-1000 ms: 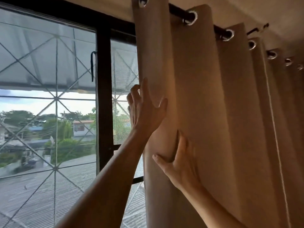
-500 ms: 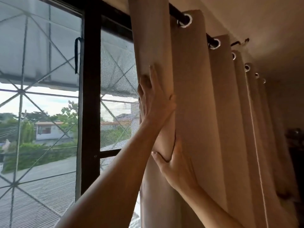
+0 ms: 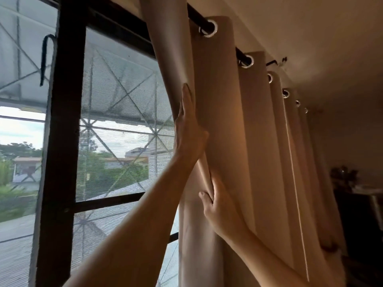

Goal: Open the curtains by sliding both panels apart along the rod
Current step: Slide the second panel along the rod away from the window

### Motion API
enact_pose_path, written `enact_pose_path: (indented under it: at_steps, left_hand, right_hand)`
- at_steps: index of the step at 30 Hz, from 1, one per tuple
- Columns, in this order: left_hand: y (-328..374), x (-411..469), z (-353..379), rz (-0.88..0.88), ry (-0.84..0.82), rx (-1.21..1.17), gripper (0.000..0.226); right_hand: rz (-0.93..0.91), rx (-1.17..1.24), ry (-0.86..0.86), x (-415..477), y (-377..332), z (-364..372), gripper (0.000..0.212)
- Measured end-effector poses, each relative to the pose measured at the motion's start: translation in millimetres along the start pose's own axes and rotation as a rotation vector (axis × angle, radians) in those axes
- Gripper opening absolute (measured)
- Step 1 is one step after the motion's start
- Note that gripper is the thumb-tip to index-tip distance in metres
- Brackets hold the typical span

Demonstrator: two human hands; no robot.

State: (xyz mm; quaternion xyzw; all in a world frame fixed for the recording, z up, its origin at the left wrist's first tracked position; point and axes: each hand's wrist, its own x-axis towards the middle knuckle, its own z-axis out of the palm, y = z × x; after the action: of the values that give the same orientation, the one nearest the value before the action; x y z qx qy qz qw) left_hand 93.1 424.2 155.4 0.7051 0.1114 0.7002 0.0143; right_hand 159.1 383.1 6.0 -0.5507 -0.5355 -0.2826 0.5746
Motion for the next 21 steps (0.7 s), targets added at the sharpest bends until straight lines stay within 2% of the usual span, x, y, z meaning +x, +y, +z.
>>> enact_pose_path:
  at_steps: [11,16,21]
  left_hand:
    - [23,-2,95,-0.051,-0.028,0.021,0.104]
    - [31,-1,150,-0.052,-0.035,0.056,0.097]
    - [38,-10,200,-0.082,-0.03,0.073,0.096]
  right_hand:
    - [-0.078,-0.026,0.038,37,101,-35,0.047]
    - [-0.07,0.06,-0.074,57,148,-59,0.055]
    - [-0.026,0.101,-0.115,72,191,-79,0.05]
